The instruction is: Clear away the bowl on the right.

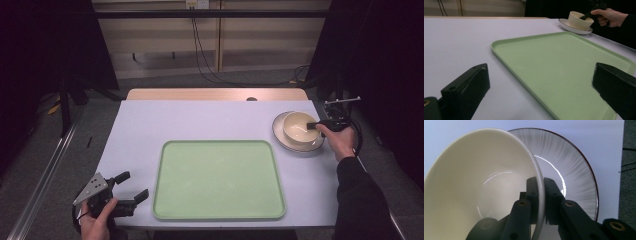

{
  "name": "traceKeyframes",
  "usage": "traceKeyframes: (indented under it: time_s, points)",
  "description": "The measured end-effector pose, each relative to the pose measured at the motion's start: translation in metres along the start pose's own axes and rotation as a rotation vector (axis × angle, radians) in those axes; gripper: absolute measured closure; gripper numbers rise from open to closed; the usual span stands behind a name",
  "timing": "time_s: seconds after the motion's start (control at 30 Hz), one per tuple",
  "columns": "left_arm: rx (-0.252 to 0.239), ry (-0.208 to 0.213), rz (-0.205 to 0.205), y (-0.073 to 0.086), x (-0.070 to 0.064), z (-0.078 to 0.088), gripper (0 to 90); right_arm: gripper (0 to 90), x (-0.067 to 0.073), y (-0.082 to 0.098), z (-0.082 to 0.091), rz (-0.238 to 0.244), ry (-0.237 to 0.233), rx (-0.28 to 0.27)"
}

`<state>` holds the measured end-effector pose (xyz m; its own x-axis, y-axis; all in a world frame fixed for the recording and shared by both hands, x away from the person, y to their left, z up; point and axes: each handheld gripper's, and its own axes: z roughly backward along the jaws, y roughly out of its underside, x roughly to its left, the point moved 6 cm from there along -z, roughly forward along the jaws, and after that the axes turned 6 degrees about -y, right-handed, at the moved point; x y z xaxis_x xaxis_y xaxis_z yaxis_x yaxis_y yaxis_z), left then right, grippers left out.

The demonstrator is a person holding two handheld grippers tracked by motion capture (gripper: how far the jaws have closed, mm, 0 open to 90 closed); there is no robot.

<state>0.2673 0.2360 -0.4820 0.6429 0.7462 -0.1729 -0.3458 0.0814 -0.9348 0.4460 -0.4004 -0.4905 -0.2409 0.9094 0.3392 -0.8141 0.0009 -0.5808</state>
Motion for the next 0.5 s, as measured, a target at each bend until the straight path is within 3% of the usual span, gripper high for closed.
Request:
traceKeyframes:
  time_s: [0.1,0.2,0.5]
  points:
    - [0.009,-0.002,-0.015,0.0005,0.0011,0.0008,1.4,83.9,-0.0034,0.0002,0.0021,0.0,0.008,-0.005]
    - [-0.002,-0.007,0.002,-0.0002,0.0002,-0.0001,1.4,83.9,-0.0036,0.0002,0.0035,-0.01,0.005,-0.012]
    - [0.002,-0.003,-0.006,0.0001,0.0008,0.0007,1.4,83.8,-0.0035,-0.0024,0.0107,-0.006,-0.001,-0.031]
